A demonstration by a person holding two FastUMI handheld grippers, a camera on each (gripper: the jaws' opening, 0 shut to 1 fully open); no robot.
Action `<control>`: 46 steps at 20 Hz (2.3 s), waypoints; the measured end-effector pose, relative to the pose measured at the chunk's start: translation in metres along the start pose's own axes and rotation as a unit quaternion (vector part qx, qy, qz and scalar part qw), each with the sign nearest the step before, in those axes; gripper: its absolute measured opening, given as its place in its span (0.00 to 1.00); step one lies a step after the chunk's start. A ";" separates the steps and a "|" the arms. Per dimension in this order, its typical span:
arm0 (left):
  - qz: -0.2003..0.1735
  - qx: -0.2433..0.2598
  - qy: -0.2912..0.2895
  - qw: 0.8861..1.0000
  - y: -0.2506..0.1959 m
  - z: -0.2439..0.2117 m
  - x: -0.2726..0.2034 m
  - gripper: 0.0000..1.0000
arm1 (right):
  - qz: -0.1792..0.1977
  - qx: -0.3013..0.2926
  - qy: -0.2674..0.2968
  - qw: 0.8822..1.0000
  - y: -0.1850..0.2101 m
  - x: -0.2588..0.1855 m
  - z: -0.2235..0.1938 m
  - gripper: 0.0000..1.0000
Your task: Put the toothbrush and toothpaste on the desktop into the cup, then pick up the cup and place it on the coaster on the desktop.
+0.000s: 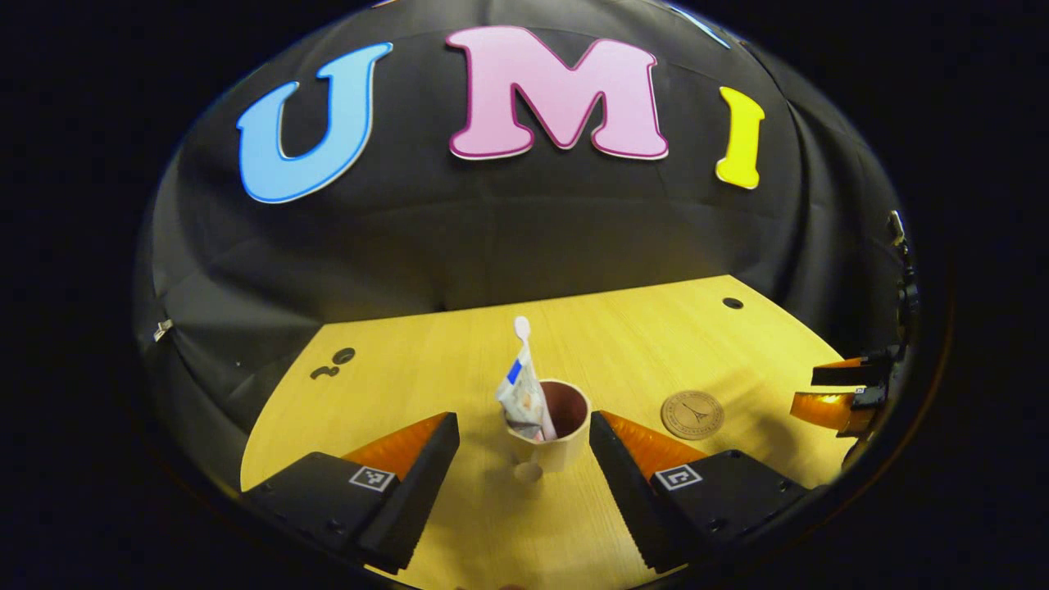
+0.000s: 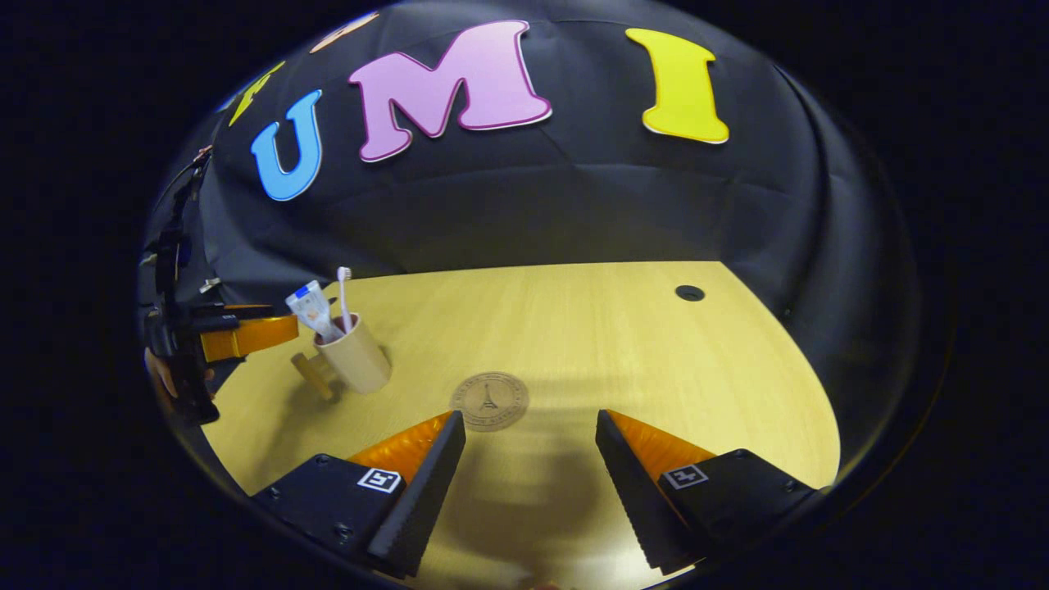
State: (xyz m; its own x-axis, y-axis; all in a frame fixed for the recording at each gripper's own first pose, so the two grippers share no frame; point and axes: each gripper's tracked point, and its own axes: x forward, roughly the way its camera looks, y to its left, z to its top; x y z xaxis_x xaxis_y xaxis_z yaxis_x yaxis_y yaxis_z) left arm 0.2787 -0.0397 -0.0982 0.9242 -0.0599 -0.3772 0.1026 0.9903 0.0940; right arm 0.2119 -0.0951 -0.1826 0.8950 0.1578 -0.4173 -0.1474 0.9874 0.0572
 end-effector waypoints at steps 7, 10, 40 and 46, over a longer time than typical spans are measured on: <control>-0.012 -0.013 0.143 0.990 0.007 -0.033 0.019 0.99 | -0.077 0.045 0.011 0.996 -0.086 -0.026 -0.021 0.98; -0.032 -0.005 0.192 0.981 0.000 -0.050 0.029 0.99 | -0.104 0.065 0.016 0.992 -0.109 -0.038 -0.032 0.98; -0.065 -0.027 0.268 0.961 -0.015 -0.071 0.054 0.16 | -0.101 0.094 0.044 0.989 -0.104 -0.053 -0.061 0.98; -0.112 0.006 0.258 0.960 -0.069 -0.054 0.051 0.16 | -0.124 0.097 0.029 0.987 -0.124 -0.072 -0.055 0.99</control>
State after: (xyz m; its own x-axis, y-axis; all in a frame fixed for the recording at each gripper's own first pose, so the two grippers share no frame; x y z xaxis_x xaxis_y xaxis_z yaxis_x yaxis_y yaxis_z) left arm 0.2988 -0.1043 -0.1733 0.5729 -0.1980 -0.7953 0.2844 0.9581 -0.0337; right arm 0.1423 -0.2298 -0.2096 0.8667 -0.0849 -0.4915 0.1621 0.9798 0.1167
